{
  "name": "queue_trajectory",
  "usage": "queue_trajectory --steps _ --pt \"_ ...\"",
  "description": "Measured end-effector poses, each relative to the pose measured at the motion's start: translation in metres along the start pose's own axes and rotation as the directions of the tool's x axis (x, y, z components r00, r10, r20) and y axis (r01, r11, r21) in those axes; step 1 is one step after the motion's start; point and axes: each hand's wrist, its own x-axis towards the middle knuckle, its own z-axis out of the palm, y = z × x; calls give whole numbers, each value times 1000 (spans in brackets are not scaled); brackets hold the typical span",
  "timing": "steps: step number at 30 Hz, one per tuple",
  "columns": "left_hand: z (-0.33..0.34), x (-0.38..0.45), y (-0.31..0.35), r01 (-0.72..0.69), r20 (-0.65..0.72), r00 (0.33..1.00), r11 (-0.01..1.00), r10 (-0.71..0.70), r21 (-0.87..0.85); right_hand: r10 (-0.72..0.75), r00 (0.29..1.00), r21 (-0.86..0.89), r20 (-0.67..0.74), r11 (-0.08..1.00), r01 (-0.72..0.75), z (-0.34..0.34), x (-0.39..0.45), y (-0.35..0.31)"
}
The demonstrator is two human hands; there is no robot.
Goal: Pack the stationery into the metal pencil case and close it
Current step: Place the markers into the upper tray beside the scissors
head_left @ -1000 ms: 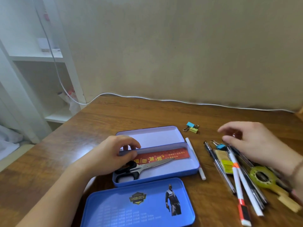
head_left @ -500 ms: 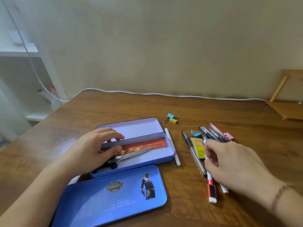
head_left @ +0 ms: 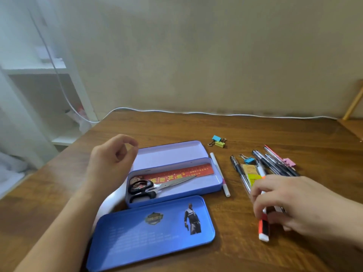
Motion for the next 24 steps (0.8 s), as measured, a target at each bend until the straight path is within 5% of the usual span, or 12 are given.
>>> queue_trajectory --steps 2,7,15,24 --pt "-1 1 0 58 -24 998 998 -59 -23 -49 997 -20 -59 999 48 -2 3 -2" --pt "1 -1 -5 5 100 995 996 5 -93 -102 913 283 -396 932 227 -7 27 -40" --pt "-10 -3 0 -37 412 899 961 152 -275 72 940 297 -335 954 33 13 146 -49" --pt "-4 1 -4 -93 279 949 978 143 -184 82 920 363 -383 929 68 23 171 -51"
